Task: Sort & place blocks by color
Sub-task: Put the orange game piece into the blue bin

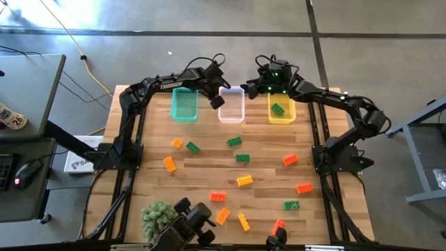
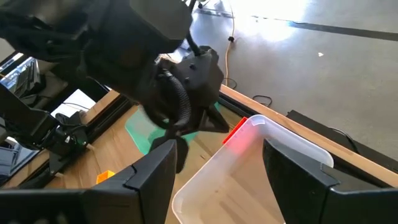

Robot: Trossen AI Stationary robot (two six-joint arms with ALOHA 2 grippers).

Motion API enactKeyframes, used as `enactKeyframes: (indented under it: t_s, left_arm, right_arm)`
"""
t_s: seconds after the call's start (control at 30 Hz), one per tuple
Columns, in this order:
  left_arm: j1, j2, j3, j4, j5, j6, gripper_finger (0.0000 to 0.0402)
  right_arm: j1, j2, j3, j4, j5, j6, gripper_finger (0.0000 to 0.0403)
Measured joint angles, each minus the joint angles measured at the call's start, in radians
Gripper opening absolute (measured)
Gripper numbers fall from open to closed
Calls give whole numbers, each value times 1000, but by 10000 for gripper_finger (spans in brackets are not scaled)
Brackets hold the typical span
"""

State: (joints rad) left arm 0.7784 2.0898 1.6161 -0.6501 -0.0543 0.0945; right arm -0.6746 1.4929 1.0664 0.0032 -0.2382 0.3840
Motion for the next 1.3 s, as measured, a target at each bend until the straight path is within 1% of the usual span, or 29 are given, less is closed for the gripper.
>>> enactKeyframes:
  t_s: [0.2,0.33,0.53,0.63,1.1,1.3]
  left_arm:
    - [17,23,0,24,27,-40,1]
    - [23,49,1,28,76,-77,1]
    - [27,74,1,32,67,-129,0]
    - [27,75,1,47,43,-141,0]
    - [26,100,5,46,45,-179,0]
    - [7,98,7,-61,49,-181,0]
  right_arm:
    - [0,0,0,0,0,0,227]
    - [0,0,0,0,0,0,227]
    - [0,0,0,0,0,0,227]
    - [0,0,0,0,0,0,227]
    - [0,0,0,0,0,8,227]
    - [0,0,0,0,0,8,227]
